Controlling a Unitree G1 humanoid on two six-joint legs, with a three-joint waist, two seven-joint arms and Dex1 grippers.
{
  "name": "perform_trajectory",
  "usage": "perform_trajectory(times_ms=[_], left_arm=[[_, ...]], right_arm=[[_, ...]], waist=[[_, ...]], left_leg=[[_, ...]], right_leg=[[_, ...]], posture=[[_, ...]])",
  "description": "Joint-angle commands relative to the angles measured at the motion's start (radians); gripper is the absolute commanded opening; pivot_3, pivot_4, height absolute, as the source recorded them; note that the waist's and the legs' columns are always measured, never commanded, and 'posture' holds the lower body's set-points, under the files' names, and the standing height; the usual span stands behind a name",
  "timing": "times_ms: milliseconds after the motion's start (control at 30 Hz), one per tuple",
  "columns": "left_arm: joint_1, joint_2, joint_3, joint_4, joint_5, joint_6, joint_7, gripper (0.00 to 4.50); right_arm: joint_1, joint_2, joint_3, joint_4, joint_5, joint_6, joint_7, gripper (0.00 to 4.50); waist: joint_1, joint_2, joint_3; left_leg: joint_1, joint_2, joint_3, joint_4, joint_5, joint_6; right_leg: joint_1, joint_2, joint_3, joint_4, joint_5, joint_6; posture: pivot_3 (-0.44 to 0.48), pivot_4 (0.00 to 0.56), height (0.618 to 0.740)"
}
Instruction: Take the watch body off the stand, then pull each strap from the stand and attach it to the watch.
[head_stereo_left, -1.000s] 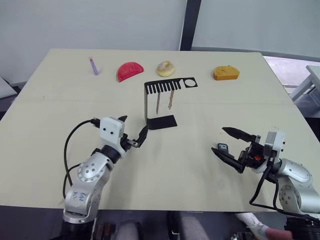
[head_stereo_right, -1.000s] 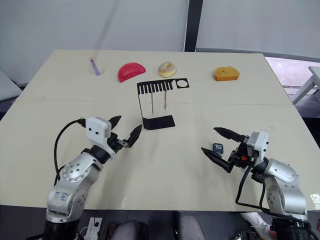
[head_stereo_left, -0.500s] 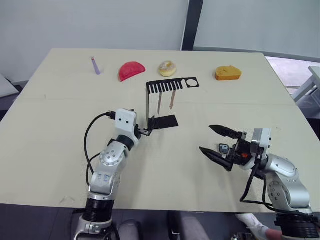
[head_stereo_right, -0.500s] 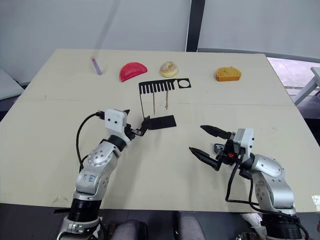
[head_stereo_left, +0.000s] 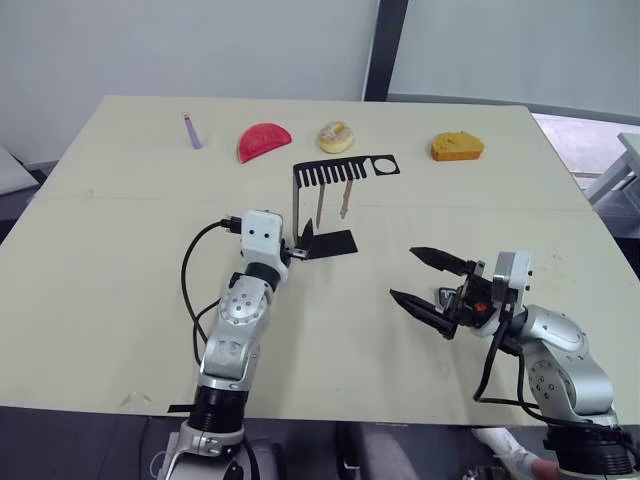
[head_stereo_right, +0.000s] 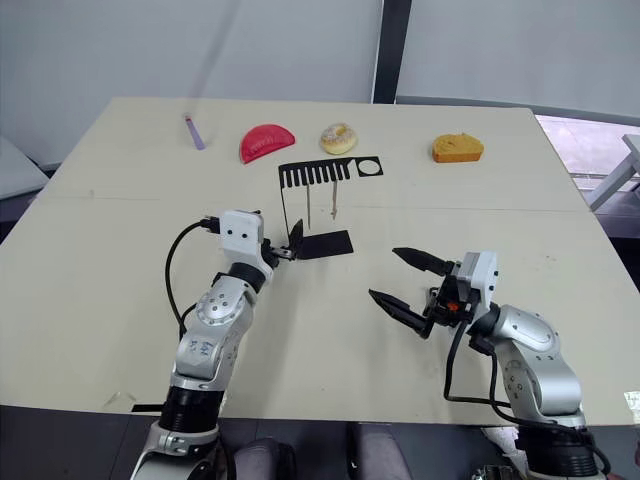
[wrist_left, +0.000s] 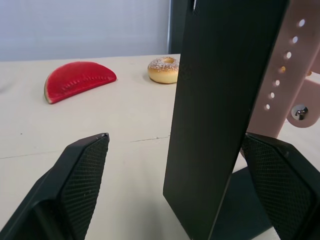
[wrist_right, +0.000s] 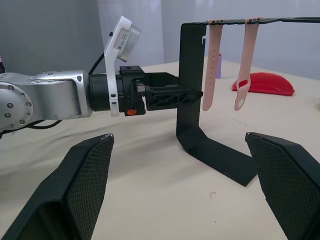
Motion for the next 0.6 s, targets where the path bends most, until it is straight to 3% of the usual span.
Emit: perform_trajectory(times_ms=[33,400,500,600], left_arm=[[-0.030,-0.030,0.006,-0.009,0.027,-0.013,0.051,4.50],[-0.060,-0.067,-0.031,0.022,0.039,-0.024,0.088,4.50],[-0.061,-0.066,-0.036,0.022,0.030,-0.028,0.075,3.60],[-0.061,-0.065,-0.045,0.020,0.032,-0.028,0.068,2.06]], right_arm=[[0.008,-0.004,-0.010,-0.054,0.017,0.009,-0.009,4.47],[0.015,-0.017,-0.012,-0.062,0.016,0.036,0.005,4.47],[0.012,-0.014,-0.007,-0.056,0.010,0.033,0.004,4.50],[0.014,-0.006,0.000,-0.052,0.003,0.030,-0.001,4.50]], waist=[[-0.001,0.000,0.000],[0.000,0.000,0.000],[0.000,0.000,0.000],[0.000,0.000,0.000]], left_leg=[[0.000,0.000,0.000,0.000,0.000,0.000],[0.000,0.000,0.000,0.000,0.000,0.000],[0.000,0.000,0.000,0.000,0.000,0.000],[0.000,0.000,0.000,0.000,0.000,0.000]], right_leg=[[0.000,0.000,0.000,0.000,0.000,0.000],[0.000,0.000,0.000,-0.001,0.000,0.000],[0.000,0.000,0.000,-0.001,0.000,0.000],[0.000,0.000,0.000,-0.001,0.000,0.000]], posture=[[0.000,0.150,0.740],[0.000,0.150,0.740],[0.000,0.150,0.740],[0.000,0.150,0.740]])
